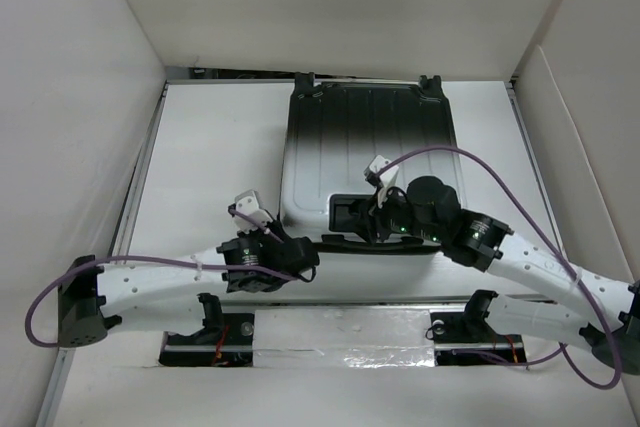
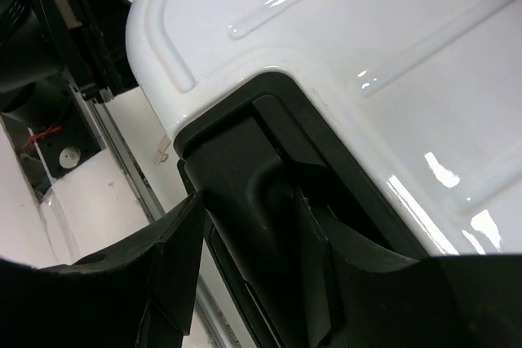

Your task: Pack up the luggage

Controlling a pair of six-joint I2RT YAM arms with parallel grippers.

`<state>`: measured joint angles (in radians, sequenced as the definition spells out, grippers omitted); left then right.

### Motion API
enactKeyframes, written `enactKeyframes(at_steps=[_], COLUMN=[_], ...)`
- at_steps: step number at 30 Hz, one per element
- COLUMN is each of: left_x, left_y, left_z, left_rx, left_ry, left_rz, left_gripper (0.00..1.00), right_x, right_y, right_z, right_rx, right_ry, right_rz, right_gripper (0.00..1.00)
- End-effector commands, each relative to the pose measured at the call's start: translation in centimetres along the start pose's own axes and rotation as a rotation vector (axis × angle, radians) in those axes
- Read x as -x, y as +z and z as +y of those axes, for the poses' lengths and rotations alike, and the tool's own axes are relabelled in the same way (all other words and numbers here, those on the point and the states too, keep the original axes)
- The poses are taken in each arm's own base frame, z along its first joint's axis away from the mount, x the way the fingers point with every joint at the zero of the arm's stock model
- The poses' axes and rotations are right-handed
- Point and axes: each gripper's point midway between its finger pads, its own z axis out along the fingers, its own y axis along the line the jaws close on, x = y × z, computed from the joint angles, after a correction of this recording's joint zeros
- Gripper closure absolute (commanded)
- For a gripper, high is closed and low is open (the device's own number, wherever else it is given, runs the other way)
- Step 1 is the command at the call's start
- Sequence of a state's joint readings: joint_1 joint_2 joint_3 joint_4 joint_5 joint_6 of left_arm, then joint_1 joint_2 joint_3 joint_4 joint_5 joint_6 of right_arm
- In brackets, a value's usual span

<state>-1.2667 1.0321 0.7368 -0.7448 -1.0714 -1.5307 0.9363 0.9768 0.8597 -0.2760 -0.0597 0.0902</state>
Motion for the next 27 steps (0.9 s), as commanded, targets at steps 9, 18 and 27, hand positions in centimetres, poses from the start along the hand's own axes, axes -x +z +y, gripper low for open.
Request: enactKeyframes(at_steps=[9, 18, 27], left_x=[3.3, -0.8, -0.3], left_y=[-1.2, -3.9, -7.0], left_z=[-10.9, -20.7, -18.9], left_rx=[-0.483, -0.838, -0.908], left_ry=[0.030, 0.067, 0.094], left_rz=[-0.073, 0.052, 0.079], left_gripper=[0.98, 0.92, 0.85], right_x=[-4.8, 3.7, 5.0], right_y=[-5.4, -10.9, -11.4], right_z=[-13.0, -16.8, -20.2], right_rx=[-0.594, -0.685, -0.685], right_ry=[0.143, 0.188, 0.200], right_rz=[0.135, -0.228, -0.291], right_gripper=[1.00, 0.51, 0.96])
